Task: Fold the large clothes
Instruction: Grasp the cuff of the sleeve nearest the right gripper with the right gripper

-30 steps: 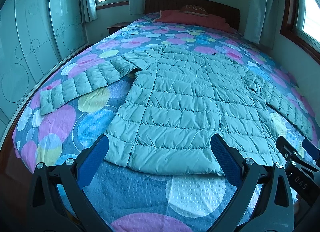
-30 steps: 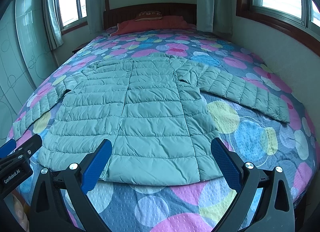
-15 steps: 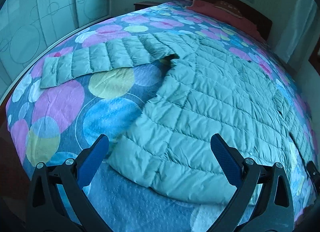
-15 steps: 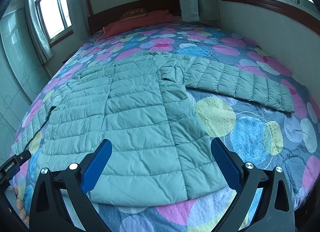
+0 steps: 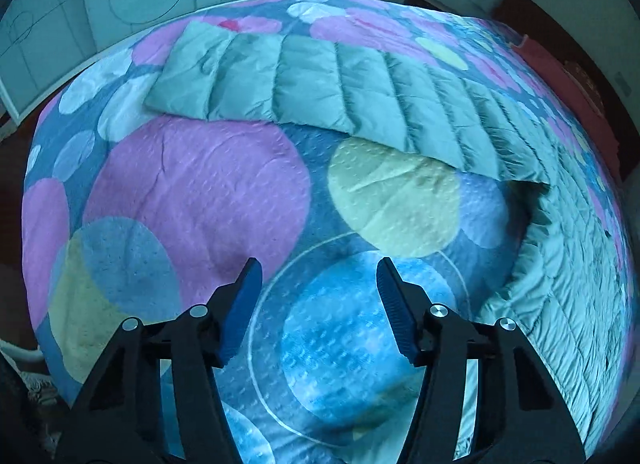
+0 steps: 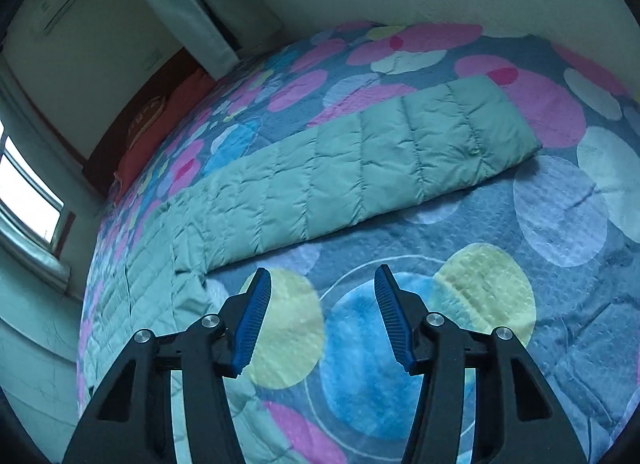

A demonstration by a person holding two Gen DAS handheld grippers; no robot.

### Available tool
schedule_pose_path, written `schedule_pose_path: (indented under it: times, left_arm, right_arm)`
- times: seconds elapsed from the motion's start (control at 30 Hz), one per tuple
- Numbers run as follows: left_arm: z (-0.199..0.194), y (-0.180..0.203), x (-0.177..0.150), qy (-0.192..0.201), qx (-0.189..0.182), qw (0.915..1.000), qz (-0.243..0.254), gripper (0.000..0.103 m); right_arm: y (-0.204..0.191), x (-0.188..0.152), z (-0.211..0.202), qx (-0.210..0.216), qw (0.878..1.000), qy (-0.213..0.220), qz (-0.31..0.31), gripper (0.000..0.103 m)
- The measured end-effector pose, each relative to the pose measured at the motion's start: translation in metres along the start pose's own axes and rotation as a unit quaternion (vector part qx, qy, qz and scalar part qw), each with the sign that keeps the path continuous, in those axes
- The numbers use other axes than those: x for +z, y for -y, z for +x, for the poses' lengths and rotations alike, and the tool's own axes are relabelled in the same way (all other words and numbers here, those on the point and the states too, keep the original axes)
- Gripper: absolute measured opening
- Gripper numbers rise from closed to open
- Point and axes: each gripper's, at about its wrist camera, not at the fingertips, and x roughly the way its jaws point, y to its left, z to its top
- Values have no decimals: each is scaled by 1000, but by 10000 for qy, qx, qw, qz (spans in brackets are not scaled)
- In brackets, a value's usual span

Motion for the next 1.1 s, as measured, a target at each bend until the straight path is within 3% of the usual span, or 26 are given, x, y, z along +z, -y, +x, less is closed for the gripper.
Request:
schedule_pose_path:
  times: [0.1,0.17,0.27,0.5,0.8,0.9,0.97,1.1]
  left_arm:
    - [-2,-5,3,276,-7,9994,-189,63]
    - [-3,-8,4,363,95,9987,-346,77]
    - [-6,-16,1,464,75,9968,-649,81]
    - [-5,-21,-2,811,279,9932,-786,84]
    - [2,-20,-5,1110,946,9878,-537,84]
    - [1,-21,-4,1134,988,9870,-561,85]
    - [2,-23,-2,1153,1009,9865,-587,85]
    - [7,-24,2,1164,1094,9858,-515,86]
  right_arm:
    - [26,12,6,153,9983,130,543,61]
    - [43,19,10,276,9951,233,917,63]
    - [65,29,17,376,9895,345,1356,64]
    - [100,41,29,598,9759,724,1968,64]
    - [115,60,33,646,9693,1213,2037,62]
    - [124,68,37,575,9675,1227,2134,42]
    - [131,74,42,506,9672,1131,2217,16]
    - [121,83,38,436,9724,1227,1936,9]
